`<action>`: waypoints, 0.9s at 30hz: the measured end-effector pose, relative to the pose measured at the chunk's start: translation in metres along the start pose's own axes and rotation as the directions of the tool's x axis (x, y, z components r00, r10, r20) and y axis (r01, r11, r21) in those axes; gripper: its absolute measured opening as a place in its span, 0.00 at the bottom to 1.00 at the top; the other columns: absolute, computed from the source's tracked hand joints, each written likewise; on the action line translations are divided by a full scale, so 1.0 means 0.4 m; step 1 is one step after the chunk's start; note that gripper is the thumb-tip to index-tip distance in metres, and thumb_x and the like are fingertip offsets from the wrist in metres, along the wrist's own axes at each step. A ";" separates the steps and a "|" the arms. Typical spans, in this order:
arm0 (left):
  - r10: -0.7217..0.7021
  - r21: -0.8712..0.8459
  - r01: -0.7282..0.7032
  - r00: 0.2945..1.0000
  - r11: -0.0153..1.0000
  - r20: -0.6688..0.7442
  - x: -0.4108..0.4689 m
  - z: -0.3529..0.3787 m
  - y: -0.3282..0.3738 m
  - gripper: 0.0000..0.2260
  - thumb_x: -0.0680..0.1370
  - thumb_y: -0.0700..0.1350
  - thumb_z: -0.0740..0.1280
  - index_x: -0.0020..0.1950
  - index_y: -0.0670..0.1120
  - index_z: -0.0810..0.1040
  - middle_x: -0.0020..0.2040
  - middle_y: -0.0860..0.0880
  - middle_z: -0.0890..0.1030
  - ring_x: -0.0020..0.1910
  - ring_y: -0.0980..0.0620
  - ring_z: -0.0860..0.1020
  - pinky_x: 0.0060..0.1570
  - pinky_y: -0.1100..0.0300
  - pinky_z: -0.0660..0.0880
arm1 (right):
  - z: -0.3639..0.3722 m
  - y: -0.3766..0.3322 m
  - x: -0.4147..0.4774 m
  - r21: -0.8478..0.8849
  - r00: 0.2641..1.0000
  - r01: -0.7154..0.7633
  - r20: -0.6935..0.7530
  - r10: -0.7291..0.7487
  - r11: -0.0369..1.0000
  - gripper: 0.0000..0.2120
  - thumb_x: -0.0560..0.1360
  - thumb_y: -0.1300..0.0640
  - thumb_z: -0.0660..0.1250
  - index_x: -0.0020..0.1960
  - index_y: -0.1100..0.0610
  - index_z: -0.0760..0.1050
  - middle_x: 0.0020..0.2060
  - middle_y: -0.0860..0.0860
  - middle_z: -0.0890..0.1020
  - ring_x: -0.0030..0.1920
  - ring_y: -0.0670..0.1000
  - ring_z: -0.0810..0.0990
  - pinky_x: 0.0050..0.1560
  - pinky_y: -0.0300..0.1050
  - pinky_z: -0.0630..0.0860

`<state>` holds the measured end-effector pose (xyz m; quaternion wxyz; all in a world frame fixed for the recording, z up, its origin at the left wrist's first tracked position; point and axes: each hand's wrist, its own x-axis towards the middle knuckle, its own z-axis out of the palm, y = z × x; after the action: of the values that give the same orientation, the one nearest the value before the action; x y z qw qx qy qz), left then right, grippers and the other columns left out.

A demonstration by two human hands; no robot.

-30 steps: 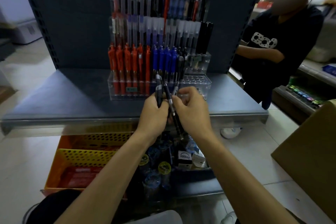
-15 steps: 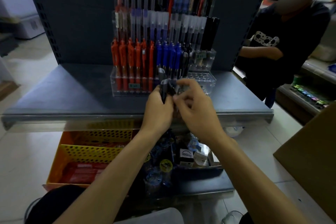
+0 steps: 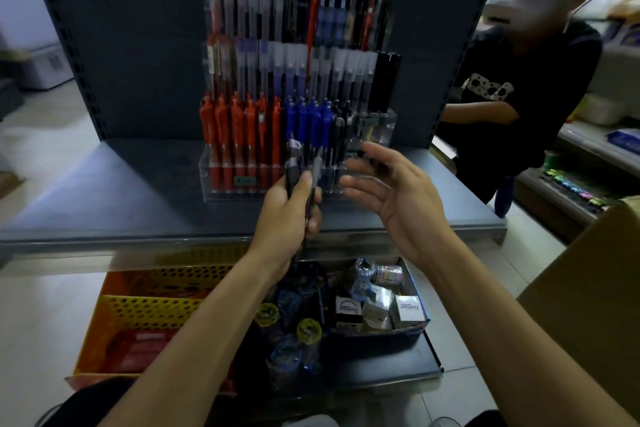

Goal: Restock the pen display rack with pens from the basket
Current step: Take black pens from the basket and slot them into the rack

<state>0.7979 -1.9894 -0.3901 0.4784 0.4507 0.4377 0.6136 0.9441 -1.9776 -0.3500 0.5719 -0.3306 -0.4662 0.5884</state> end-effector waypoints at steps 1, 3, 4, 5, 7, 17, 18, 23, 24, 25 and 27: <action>-0.012 -0.014 0.012 1.000 1.000 0.016 0.000 -0.002 0.000 0.11 0.84 0.46 0.56 0.46 0.41 0.71 0.32 0.49 0.72 0.22 0.55 0.66 0.22 0.62 0.63 | -0.003 0.000 0.006 -0.014 1.000 -0.003 -0.016 0.002 1.000 0.15 0.82 0.67 0.52 0.57 0.60 0.76 0.46 0.59 0.84 0.42 0.56 0.85 0.47 0.47 0.83; -0.030 -0.052 0.032 0.998 0.998 0.049 0.002 -0.005 0.001 0.08 0.82 0.41 0.54 0.48 0.40 0.70 0.28 0.48 0.70 0.21 0.54 0.65 0.22 0.62 0.62 | -0.009 0.001 0.019 -0.088 0.999 0.007 -0.040 -0.011 0.996 0.10 0.81 0.67 0.58 0.56 0.60 0.76 0.47 0.59 0.85 0.43 0.55 0.85 0.46 0.45 0.83; -0.030 -0.075 0.034 0.998 0.997 0.057 0.002 -0.005 0.002 0.07 0.81 0.39 0.53 0.48 0.40 0.69 0.27 0.49 0.70 0.21 0.53 0.65 0.22 0.61 0.62 | -0.010 0.002 0.025 -0.132 0.999 0.017 -0.047 -0.023 0.991 0.08 0.80 0.66 0.60 0.56 0.60 0.76 0.46 0.58 0.85 0.41 0.54 0.85 0.44 0.43 0.83; -0.025 -0.100 0.030 0.998 0.994 0.058 0.003 -0.006 0.005 0.07 0.80 0.37 0.52 0.48 0.40 0.69 0.29 0.48 0.71 0.21 0.53 0.65 0.23 0.60 0.62 | -0.011 0.003 0.031 -0.177 0.998 0.031 -0.057 -0.041 0.984 0.07 0.80 0.65 0.62 0.56 0.61 0.76 0.43 0.57 0.85 0.38 0.52 0.84 0.41 0.41 0.82; -0.012 -0.142 0.019 0.999 0.990 0.045 0.005 -0.007 0.007 0.08 0.80 0.35 0.52 0.47 0.42 0.69 0.34 0.46 0.72 0.23 0.51 0.66 0.26 0.57 0.61 | -0.013 0.002 0.048 -0.302 0.990 0.080 -0.089 -0.111 0.950 0.05 0.80 0.63 0.63 0.53 0.62 0.77 0.35 0.54 0.82 0.31 0.48 0.81 0.34 0.38 0.80; 0.001 -0.143 0.004 0.999 0.990 0.038 0.022 -0.024 0.008 0.09 0.81 0.36 0.54 0.51 0.45 0.72 0.38 0.47 0.74 0.26 0.51 0.69 0.26 0.59 0.66 | -0.016 0.027 0.144 -0.694 0.905 0.166 -0.175 -0.387 0.701 0.08 0.77 0.53 0.68 0.46 0.55 0.84 0.33 0.49 0.82 0.36 0.45 0.78 0.43 0.52 0.80; -0.003 -0.150 0.009 0.999 0.989 0.042 0.024 -0.024 0.010 0.09 0.81 0.36 0.54 0.52 0.46 0.72 0.39 0.47 0.74 0.26 0.51 0.69 0.26 0.60 0.66 | -0.014 0.029 0.148 -0.708 0.898 0.182 -0.163 -0.409 0.683 0.08 0.78 0.53 0.68 0.45 0.56 0.83 0.33 0.50 0.81 0.35 0.45 0.77 0.40 0.49 0.78; -0.016 -0.163 0.024 0.999 0.986 0.049 0.036 -0.019 0.013 0.09 0.81 0.36 0.55 0.54 0.46 0.73 0.40 0.46 0.75 0.26 0.52 0.70 0.26 0.60 0.67 | -0.005 0.040 0.175 -0.829 0.876 0.232 -0.049 -0.480 0.508 0.12 0.77 0.53 0.68 0.37 0.56 0.79 0.27 0.50 0.77 0.29 0.44 0.72 0.33 0.46 0.70; -0.018 -0.168 0.026 0.999 0.985 0.046 0.039 -0.019 0.013 0.09 0.82 0.36 0.55 0.55 0.46 0.73 0.40 0.46 0.75 0.27 0.52 0.70 0.26 0.60 0.67 | -0.005 0.047 0.175 -0.855 0.895 0.218 -0.018 -0.446 0.471 0.11 0.77 0.53 0.68 0.37 0.54 0.79 0.28 0.47 0.77 0.30 0.43 0.73 0.34 0.44 0.71; -0.019 -0.174 0.026 0.999 0.984 0.043 0.041 -0.018 0.012 0.09 0.82 0.36 0.56 0.55 0.46 0.73 0.40 0.46 0.76 0.27 0.52 0.70 0.27 0.60 0.68 | -0.005 0.058 0.171 -0.872 0.912 0.206 0.006 -0.410 0.445 0.09 0.77 0.53 0.68 0.40 0.53 0.82 0.31 0.47 0.79 0.33 0.44 0.76 0.37 0.45 0.74; -0.011 -0.179 0.019 0.999 0.984 0.046 0.043 -0.016 0.010 0.09 0.82 0.36 0.56 0.56 0.46 0.73 0.40 0.47 0.76 0.28 0.52 0.71 0.27 0.60 0.69 | -0.008 0.079 0.163 -0.934 0.912 0.173 0.033 -0.409 0.312 0.09 0.77 0.50 0.69 0.50 0.54 0.84 0.43 0.50 0.81 0.46 0.51 0.79 0.50 0.51 0.76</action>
<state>0.7885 -1.9737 -0.3852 0.5313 0.4162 0.3733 0.6365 0.9274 -1.9102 -0.3709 0.4305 -0.5622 -0.7023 0.0737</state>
